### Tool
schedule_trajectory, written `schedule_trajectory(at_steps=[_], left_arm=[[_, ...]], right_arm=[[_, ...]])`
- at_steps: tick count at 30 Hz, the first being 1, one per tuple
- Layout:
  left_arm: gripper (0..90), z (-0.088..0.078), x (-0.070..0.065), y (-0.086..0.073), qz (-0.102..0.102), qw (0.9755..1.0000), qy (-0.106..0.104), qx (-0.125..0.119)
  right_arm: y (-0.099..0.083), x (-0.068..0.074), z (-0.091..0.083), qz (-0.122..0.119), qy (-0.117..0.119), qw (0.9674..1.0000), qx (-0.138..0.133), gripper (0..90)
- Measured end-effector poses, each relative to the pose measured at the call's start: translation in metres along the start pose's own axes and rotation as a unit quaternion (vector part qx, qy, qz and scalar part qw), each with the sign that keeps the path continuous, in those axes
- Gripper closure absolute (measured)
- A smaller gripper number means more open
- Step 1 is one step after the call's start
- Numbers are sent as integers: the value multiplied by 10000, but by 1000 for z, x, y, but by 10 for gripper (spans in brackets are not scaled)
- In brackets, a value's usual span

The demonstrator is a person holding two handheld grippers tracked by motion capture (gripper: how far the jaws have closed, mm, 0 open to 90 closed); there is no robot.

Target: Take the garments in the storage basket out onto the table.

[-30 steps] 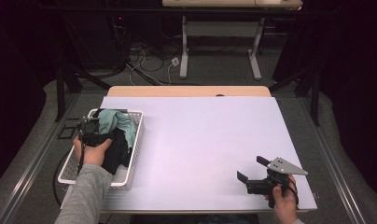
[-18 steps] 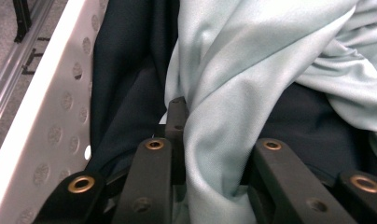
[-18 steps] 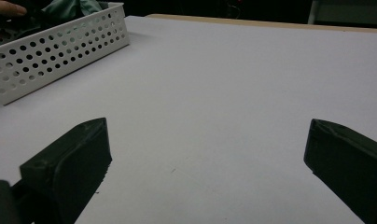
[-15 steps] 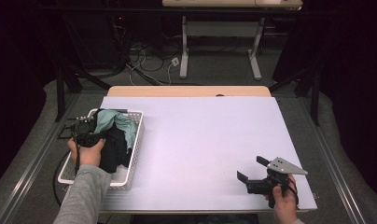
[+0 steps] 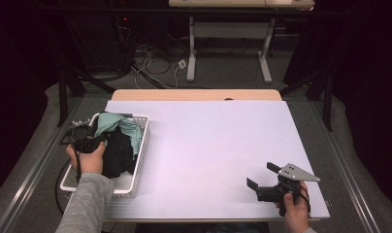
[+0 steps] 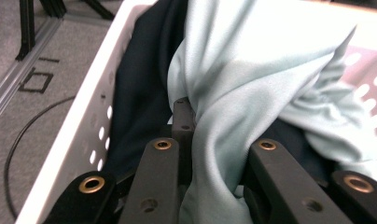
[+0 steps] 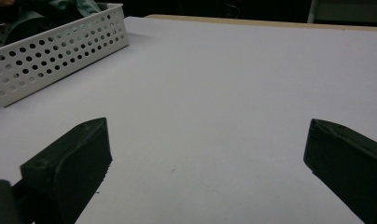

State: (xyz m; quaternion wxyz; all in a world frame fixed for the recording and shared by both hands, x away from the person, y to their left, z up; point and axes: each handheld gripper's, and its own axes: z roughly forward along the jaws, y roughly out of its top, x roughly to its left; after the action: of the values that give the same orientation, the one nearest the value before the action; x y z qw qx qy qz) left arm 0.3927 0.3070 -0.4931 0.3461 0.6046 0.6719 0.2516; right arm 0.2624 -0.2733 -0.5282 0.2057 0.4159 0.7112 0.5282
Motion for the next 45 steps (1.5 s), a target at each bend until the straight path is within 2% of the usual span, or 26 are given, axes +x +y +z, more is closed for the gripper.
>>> schedule_trajectory(at_steps=[5,11,22,37,45], left_arm=[[794,-10,0,2,-86,9994,-112,-317],[794,-22,-1,4,-139,9974,-317,-632],[794,-40,-5,6,-108,9937,-590,-942],[794,-72,-13,13,61,9863,-1008,-1307],[794,-88,-18,18,134,9812,-1218,-1493]], right_arm=[[0,0,0,-3,17,10000,15,4],[0,0,1,14,14,10000,-2,5],[0,0,1,67,27,10000,-4,5],[0,0,1,62,5,10000,-4,5],[-1,0,1,53,8,10000,-2,5]])
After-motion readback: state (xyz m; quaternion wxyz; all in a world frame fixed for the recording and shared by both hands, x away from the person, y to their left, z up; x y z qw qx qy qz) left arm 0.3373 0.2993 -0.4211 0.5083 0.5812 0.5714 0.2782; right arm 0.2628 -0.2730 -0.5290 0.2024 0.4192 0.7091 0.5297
